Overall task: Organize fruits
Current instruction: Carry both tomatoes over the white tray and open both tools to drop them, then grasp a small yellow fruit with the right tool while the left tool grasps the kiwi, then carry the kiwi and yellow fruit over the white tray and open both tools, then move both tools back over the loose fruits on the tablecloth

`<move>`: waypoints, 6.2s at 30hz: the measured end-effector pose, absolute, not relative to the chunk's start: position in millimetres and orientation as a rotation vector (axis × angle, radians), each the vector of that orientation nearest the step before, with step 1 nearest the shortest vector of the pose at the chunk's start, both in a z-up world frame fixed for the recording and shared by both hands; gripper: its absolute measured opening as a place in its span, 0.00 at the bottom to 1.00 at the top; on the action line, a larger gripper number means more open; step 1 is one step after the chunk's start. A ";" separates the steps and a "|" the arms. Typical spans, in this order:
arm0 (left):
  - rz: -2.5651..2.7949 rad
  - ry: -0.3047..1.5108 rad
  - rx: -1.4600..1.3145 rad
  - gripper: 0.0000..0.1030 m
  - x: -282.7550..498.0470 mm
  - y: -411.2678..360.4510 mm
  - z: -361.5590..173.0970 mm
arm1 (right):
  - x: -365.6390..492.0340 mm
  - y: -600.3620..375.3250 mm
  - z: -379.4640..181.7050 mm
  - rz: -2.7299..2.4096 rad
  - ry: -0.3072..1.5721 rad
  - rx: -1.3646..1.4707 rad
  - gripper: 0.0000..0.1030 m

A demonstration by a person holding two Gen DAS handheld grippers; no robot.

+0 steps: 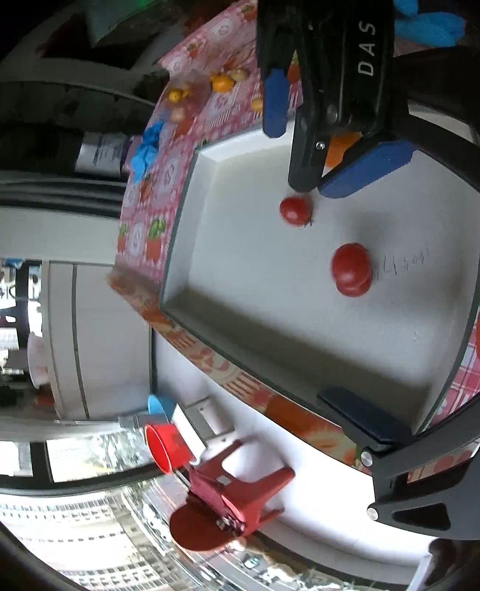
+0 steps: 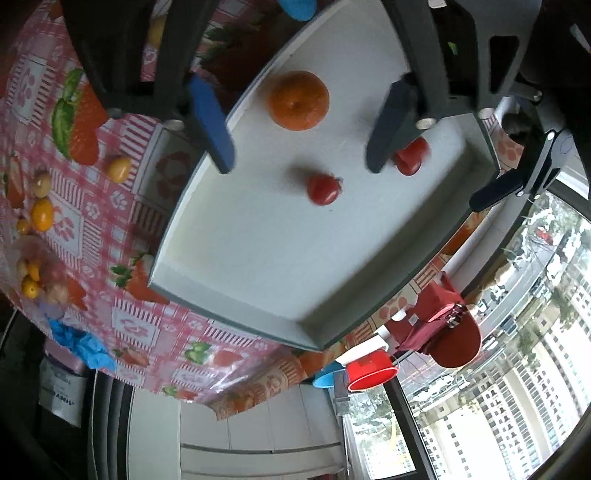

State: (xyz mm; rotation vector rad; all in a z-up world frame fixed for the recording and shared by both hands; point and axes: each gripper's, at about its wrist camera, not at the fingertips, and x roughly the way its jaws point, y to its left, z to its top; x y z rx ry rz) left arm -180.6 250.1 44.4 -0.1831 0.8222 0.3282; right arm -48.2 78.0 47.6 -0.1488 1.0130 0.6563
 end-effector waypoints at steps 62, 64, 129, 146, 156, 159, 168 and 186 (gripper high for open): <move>0.042 0.889 0.012 1.00 -159.7 64.8 53.8 | -78.6 -134.2 2.9 0.323 0.994 -0.023 0.24; 0.051 0.895 0.041 1.00 -153.1 54.1 51.5 | -86.9 -151.9 2.6 0.301 0.994 -0.014 0.24; 0.308 0.831 -0.117 0.28 -169.6 216.5 79.2 | -73.6 9.2 70.9 0.648 0.959 0.007 0.23; 0.364 0.937 -0.152 0.28 -152.0 247.6 35.4 | -40.6 72.8 35.4 0.678 1.071 -0.078 0.25; 0.370 0.934 -0.154 0.63 -151.8 247.3 33.9 | -45.9 71.5 48.2 0.669 1.018 -0.127 0.67; 0.417 0.839 -0.129 0.98 -160.4 242.3 44.6 | -47.2 69.2 53.0 0.646 0.997 -0.149 0.74; 0.426 0.811 -0.211 0.98 -170.2 253.8 62.6 | -54.8 17.1 76.6 0.486 0.917 -0.164 1.00; 0.178 0.649 -0.508 0.99 -153.5 183.5 141.2 | -142.1 -0.2 44.9 0.489 0.916 -0.412 1.00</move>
